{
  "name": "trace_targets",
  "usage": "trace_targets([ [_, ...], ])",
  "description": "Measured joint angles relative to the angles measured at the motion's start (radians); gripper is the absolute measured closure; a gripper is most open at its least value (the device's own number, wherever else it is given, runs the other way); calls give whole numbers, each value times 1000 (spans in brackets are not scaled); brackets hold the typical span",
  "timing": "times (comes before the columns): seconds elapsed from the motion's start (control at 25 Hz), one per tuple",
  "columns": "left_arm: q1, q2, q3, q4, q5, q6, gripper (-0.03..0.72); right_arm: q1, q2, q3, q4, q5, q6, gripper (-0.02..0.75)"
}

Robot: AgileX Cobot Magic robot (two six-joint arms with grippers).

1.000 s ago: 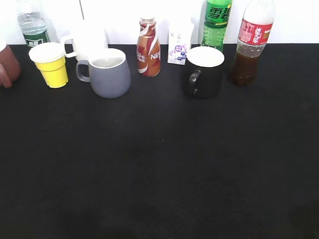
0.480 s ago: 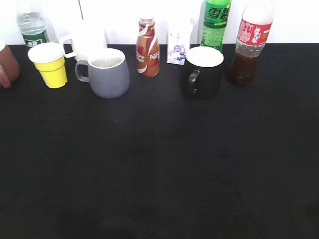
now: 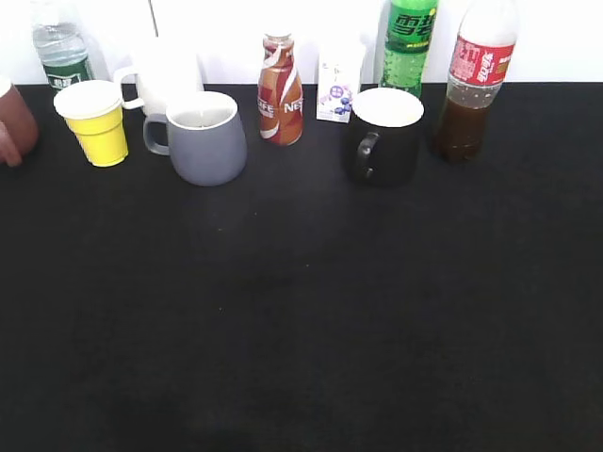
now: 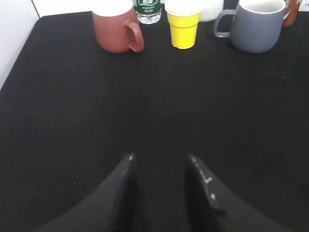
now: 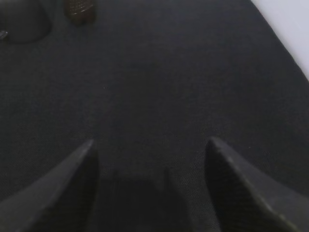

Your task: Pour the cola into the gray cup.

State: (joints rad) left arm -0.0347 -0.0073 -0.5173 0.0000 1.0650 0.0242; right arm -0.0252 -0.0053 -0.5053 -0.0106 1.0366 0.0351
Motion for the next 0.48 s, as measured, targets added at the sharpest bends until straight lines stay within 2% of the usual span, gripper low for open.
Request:
trace_targets([
  [0.48,0,0,0,0,0,0,426,2,0,0,0,0,-1,217],
])
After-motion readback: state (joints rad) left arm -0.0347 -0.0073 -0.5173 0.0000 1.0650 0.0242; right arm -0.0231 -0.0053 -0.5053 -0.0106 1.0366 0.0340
